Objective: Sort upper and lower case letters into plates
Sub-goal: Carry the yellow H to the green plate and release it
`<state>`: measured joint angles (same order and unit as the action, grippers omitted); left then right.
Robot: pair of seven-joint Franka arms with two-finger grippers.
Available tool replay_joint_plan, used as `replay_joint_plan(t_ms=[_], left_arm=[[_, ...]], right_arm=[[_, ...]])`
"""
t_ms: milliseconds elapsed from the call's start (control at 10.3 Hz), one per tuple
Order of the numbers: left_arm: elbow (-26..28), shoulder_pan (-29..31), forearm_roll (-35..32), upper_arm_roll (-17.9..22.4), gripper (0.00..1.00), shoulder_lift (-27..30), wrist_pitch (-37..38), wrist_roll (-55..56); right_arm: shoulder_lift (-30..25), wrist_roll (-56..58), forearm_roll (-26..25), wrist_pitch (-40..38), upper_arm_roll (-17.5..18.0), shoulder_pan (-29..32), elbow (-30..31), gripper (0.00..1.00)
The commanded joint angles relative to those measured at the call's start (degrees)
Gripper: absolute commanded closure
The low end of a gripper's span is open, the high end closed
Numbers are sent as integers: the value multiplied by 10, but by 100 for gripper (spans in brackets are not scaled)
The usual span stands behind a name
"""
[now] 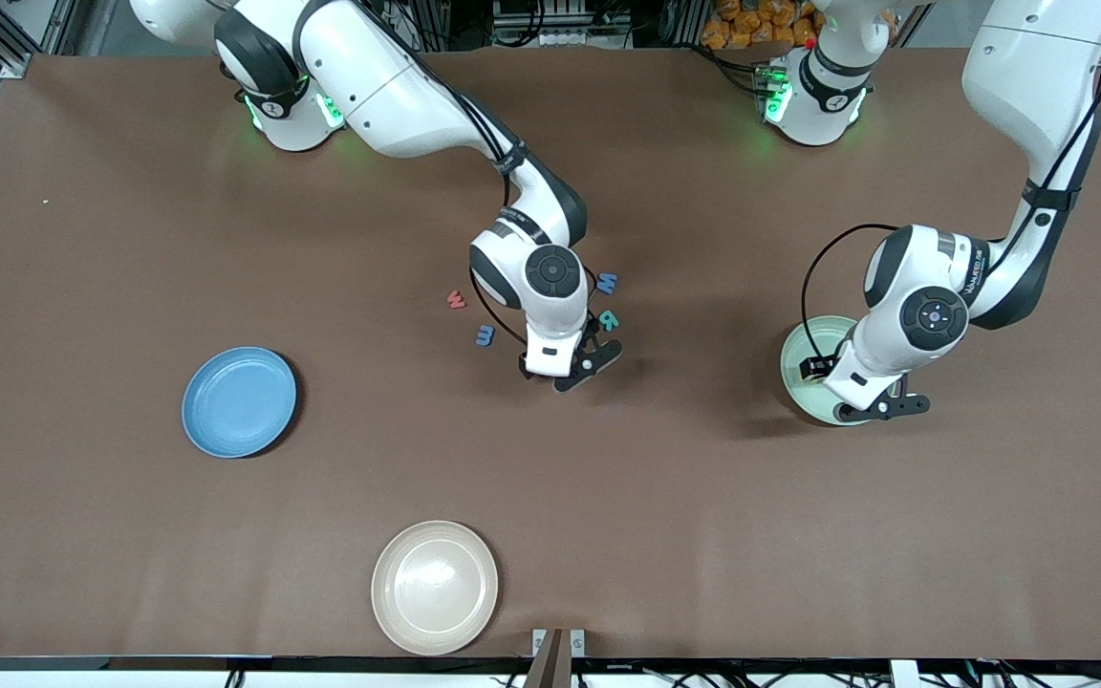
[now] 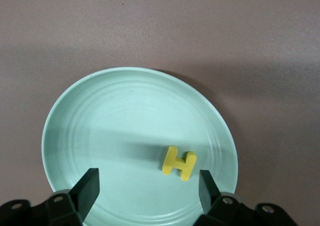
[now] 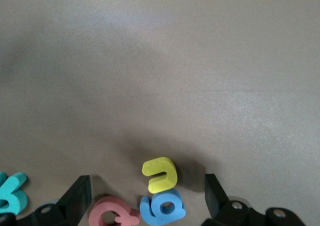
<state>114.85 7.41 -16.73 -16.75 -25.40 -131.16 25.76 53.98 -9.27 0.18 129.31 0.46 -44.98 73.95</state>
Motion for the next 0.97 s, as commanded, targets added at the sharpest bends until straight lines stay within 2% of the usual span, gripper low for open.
replay_joint_plan(t_ms=[0,97,582,679,776,873], left_arm=[[4,-1,-8,-6,11,5,-1,-3],[4,-5,-8,-6,14,6,-1,2],[3,-4,-7,-52,11,9,1,51],[2,-3,-7,-69,12,8,1,76],[1,-5,-7,-79,13,7,1,99],[0,-5,-7,-94,15,5,1,117]], right_arm=[[16,25,1,-1,-1,-1,-21,0],[17,26,-1,-2,-1,-1,-20,0],[16,26,-15,-3,-2,0,-19,0],[16,26,-16,-3,-2,0,-19,39],[15,24,-15,-3,-2,-1,-19,97],[15,22,-14,-3,-2,0,-19,100]])
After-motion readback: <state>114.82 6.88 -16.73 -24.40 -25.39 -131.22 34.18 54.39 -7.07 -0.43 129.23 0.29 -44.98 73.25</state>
